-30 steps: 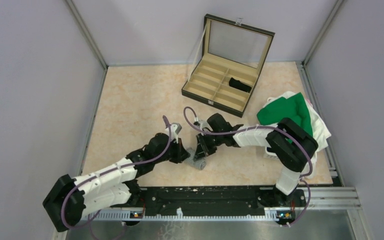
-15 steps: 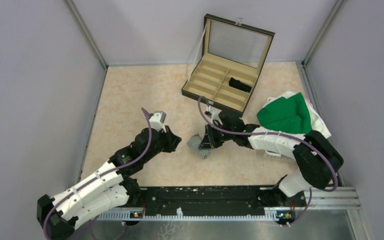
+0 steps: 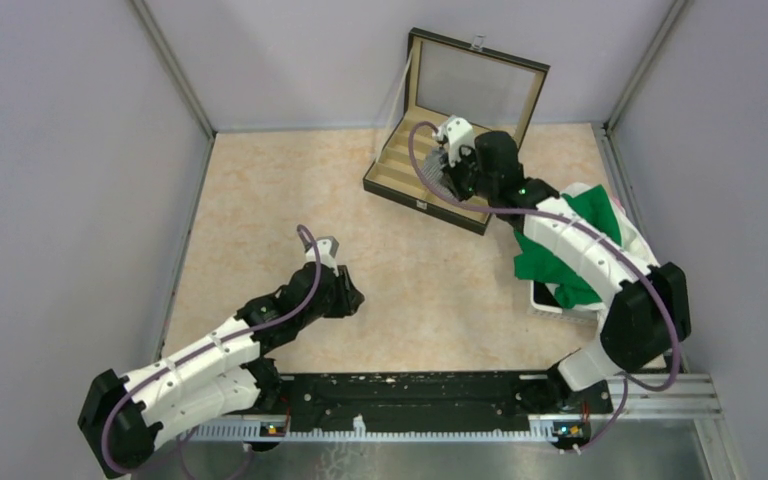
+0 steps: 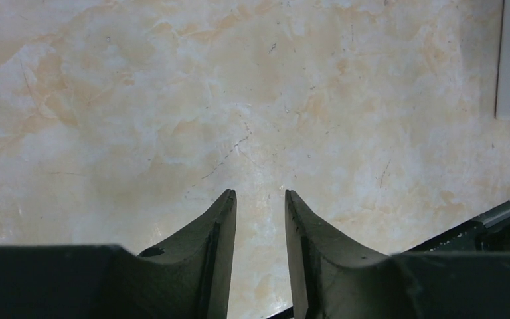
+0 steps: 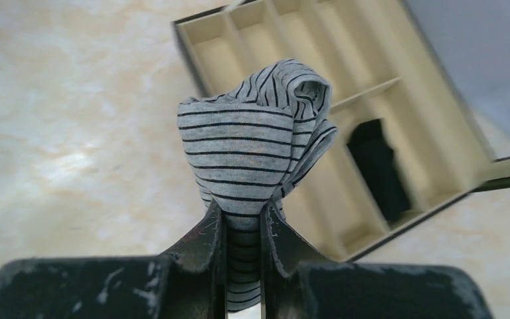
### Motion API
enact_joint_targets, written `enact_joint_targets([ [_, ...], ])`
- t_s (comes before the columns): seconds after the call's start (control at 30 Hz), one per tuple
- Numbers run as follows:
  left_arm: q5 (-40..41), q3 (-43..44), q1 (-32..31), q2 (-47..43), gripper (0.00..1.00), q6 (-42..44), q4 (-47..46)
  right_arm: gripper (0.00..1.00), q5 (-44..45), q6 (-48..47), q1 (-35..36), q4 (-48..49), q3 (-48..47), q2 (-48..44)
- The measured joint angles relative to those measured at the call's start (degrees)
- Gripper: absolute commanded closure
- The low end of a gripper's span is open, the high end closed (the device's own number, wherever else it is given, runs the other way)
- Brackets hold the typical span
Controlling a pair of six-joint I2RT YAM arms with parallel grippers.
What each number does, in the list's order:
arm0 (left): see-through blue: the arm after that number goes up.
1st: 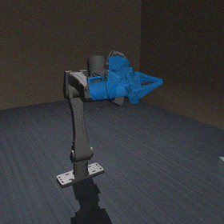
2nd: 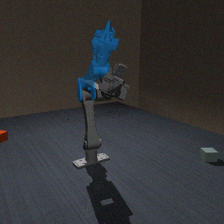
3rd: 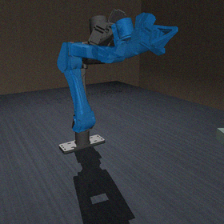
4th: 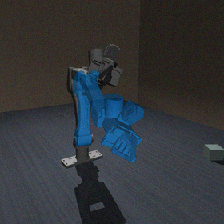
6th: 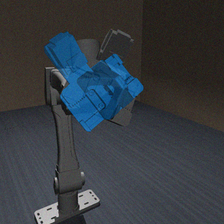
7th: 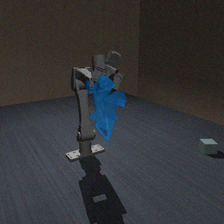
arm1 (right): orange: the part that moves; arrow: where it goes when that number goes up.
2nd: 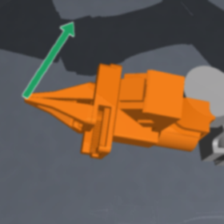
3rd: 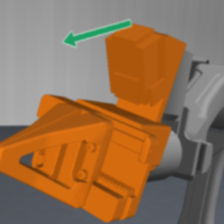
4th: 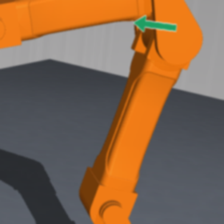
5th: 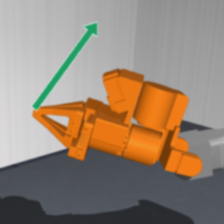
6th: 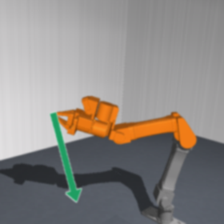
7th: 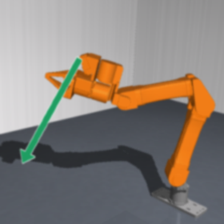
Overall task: Roll the underwear
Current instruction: Place the underwear in the storage box.
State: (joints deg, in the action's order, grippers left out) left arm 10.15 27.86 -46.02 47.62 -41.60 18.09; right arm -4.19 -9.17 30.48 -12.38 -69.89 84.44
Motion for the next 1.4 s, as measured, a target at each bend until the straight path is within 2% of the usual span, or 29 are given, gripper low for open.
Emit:
enact_joint_targets([
  [0.23, 0.0, 0.0, 0.0, 0.6, 0.41, -0.5, 0.0, 1.00, -0.2, -17.0, -9.6, -5.2, -13.5, 13.8],
  [0.5, 0.4, 0.0, 0.0, 0.6, 0.31, -0.5, 0.0, 1.00, -1.1, -26.5, -13.8, -8.9, -19.9, 24.2],
  [0.83, 1.9, 0.0, 0.0, 2.1, 0.28, -0.8, 0.1, 1.00, -3.0, -31.7, -13.7, -10.3, -22.8, 29.5],
  [1.4, 2.8, 0.0, 0.0, 3.2, 0.27, -0.7, 0.1, 1.00, -3.0, -33.3, -13.7, -9.8, -24.5, 34.4],
])
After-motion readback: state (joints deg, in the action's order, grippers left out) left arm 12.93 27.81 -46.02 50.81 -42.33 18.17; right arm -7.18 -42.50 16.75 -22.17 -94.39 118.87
